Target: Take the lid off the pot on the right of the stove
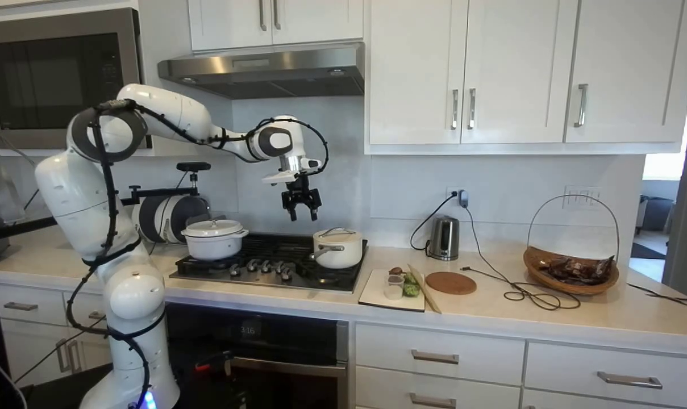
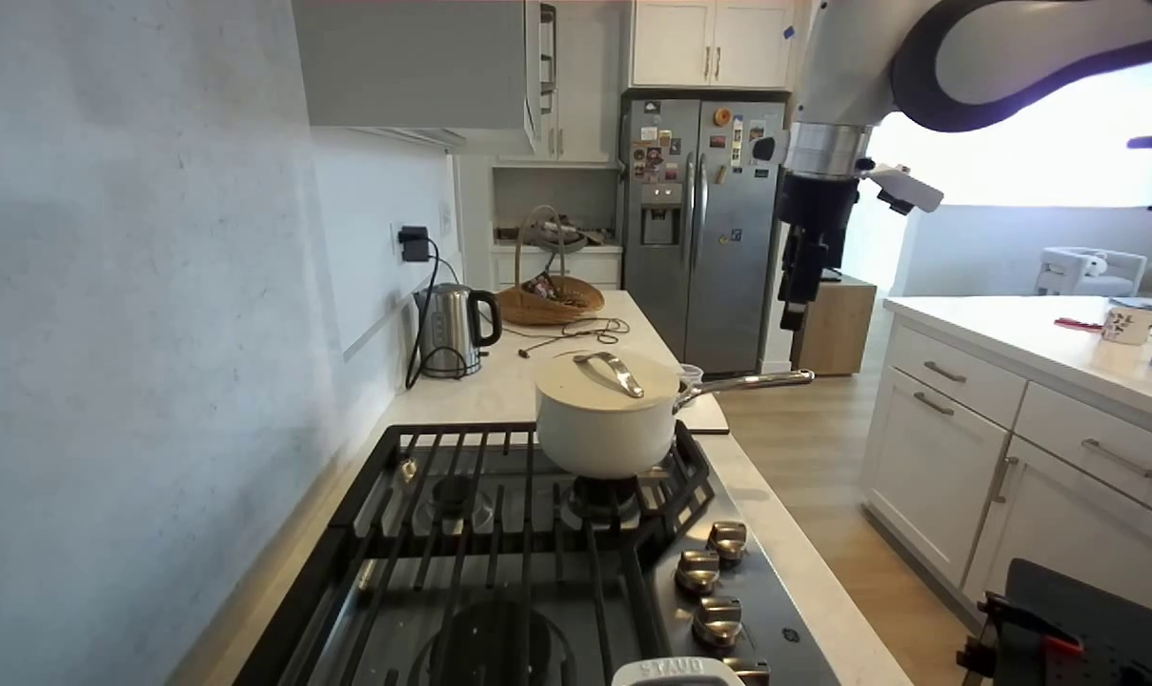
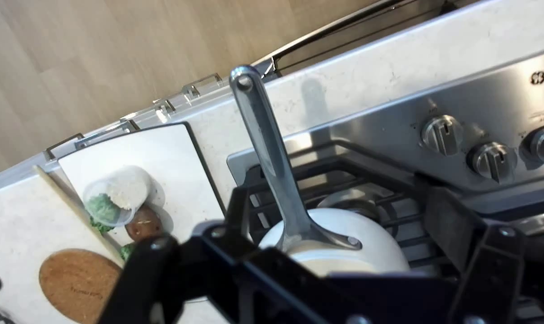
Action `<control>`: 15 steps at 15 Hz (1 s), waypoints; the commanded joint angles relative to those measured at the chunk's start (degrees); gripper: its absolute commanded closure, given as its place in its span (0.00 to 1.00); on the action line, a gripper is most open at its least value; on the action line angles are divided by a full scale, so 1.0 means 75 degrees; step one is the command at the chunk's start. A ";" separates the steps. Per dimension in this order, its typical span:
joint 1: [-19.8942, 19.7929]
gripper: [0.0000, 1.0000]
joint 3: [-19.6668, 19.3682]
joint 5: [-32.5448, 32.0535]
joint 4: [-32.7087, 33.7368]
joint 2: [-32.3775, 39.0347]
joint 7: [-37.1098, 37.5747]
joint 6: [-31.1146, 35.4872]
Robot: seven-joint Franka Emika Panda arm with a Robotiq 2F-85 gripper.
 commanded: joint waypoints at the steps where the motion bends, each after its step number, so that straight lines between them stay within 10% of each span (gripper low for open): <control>1: -0.0041 0.00 0.0414 -0.0059 0.0934 0.0755 0.0937 -0.0018; 15: -0.0057 0.00 0.0713 -0.0660 0.2555 0.2673 0.4631 0.0838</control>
